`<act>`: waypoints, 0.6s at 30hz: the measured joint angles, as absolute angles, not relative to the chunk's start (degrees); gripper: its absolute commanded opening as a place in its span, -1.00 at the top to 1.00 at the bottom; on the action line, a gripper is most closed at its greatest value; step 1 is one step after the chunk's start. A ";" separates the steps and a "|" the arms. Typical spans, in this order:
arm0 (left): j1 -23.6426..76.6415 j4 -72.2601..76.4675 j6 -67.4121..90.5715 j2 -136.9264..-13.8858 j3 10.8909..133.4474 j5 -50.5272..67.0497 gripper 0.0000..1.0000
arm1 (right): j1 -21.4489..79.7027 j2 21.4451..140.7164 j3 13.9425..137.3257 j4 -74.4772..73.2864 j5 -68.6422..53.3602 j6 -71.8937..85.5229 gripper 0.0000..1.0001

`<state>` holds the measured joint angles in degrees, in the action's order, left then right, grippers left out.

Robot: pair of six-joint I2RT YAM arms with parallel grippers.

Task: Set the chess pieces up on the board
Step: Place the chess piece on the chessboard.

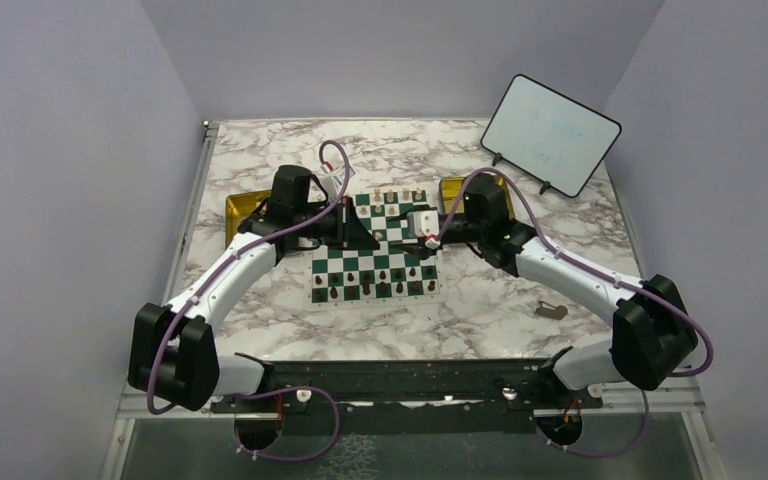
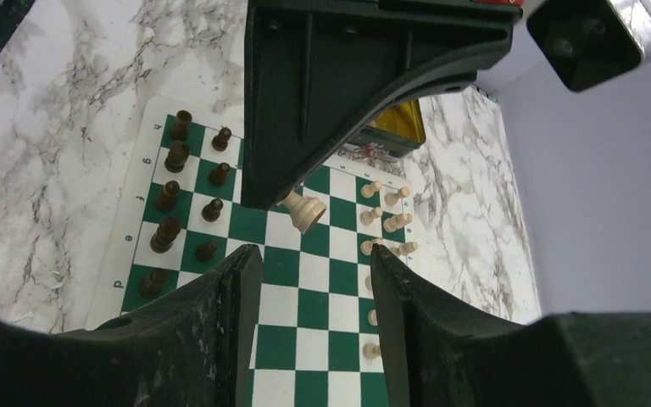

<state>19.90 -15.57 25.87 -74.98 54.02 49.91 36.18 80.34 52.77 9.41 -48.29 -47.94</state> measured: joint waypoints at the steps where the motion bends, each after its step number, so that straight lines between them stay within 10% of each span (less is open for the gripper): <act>1: 19.88 -15.57 25.91 -75.16 54.02 50.26 0.81 | 36.47 80.53 53.12 8.82 -48.53 -49.45 -0.11; 18: 19.88 -16.40 26.00 -77.67 54.74 55.46 0.80 | 40.86 83.31 56.18 0.23 -47.51 -66.65 0.36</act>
